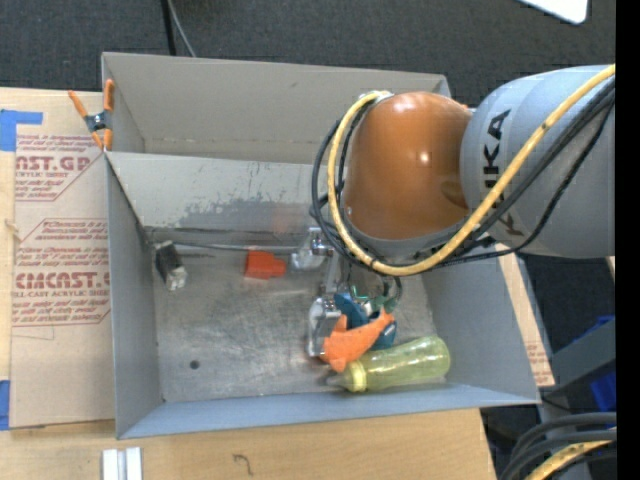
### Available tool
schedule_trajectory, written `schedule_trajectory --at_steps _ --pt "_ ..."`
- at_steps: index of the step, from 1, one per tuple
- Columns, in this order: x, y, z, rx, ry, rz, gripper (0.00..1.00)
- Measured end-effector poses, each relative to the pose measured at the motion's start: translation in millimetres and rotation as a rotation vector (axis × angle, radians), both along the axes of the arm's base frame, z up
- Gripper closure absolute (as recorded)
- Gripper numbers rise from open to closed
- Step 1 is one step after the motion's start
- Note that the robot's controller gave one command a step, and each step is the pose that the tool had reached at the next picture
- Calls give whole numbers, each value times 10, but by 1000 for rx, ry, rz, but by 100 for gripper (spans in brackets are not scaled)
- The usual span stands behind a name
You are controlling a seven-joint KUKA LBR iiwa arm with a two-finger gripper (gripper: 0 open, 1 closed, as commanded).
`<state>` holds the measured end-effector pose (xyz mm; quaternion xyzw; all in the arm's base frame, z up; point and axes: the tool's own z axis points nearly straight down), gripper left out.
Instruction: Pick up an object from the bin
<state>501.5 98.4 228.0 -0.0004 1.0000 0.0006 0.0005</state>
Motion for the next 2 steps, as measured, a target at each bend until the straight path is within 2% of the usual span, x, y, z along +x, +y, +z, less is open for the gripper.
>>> schedule_trajectory --at_steps 1,2 --pt "-65 -136 -192 1 -8 128 0" --pt "-41 -345 -784 -1 -6 291 0"
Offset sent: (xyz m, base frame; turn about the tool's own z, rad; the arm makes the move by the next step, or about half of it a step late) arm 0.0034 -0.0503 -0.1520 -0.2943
